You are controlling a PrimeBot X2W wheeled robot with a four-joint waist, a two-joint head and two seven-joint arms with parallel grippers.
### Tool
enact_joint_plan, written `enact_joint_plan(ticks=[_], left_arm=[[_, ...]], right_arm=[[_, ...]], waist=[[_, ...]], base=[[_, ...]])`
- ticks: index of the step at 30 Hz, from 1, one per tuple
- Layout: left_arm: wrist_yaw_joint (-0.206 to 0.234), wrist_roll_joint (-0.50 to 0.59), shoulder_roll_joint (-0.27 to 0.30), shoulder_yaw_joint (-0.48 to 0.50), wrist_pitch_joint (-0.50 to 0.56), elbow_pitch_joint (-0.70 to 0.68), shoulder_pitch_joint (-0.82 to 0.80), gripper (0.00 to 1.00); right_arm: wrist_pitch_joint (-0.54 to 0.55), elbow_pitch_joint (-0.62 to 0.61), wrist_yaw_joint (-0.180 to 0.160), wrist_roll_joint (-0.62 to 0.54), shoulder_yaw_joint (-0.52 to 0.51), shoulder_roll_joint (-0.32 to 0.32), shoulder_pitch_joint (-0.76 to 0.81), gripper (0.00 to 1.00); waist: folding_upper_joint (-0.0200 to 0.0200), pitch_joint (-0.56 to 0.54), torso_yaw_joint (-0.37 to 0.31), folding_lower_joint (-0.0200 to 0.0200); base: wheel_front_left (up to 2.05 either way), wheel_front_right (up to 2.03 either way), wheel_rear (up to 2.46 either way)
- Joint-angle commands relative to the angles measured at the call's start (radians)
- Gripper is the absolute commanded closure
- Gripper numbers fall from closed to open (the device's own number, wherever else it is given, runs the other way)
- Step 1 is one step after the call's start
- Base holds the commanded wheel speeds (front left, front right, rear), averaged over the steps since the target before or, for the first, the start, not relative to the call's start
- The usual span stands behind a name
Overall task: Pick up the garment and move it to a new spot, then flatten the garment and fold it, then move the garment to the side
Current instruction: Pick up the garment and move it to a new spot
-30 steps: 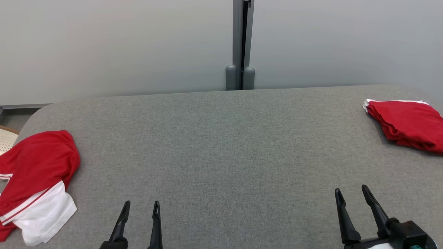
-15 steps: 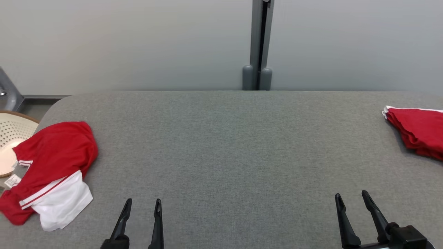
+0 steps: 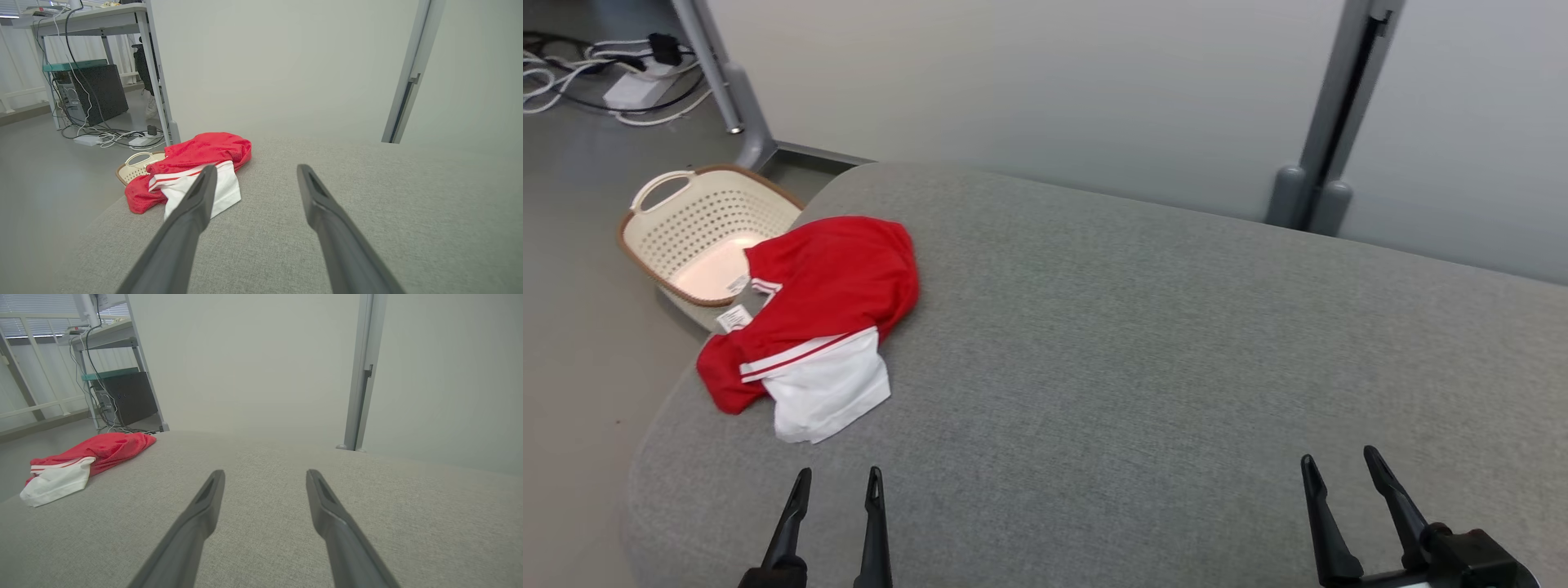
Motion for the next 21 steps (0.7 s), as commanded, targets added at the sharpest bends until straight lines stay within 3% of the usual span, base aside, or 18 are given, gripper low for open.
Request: enact_joint_plan(ticks=[1, 10, 15, 21], left_arm=[[0.005, 0.002, 0.003, 0.004, 0.000, -0.007, 0.004, 0.00], [0.018, -0.005, 0.003, 0.002, 0.000, -0.024, 0.014, 0.00], [0.023, -0.020, 0.003, 0.012, 0.000, -0.029, -0.004, 0.00], [-0.008, -0.001, 0.003, 0.058, 0.000, -0.026, -0.173, 0.00]], right_arm=[[-0.001, 0.000, -0.002, -0.010, 0.000, -0.002, -0.006, 0.00], [-0.001, 0.005, -0.002, -0.013, 0.011, -0.016, -0.001, 0.00], [-0.001, 0.003, -0.002, -0.010, 0.022, -0.029, -0.007, 0.00], [-0.001, -0.012, -0.002, -0.013, 0.038, -0.099, -0.040, 0.00]], waist=[[0.0000, 0.012, 0.092, 0.0000], [0.0000, 0.018, 0.171, 0.0000], [0.0000, 0.038, 0.169, 0.0000], [0.0000, 0.146, 0.139, 0.0000]], base=[[0.00, 0.00, 0.00], [0.00, 0.00, 0.00], [0.00, 0.00, 0.00], [0.00, 0.00, 0.00]])
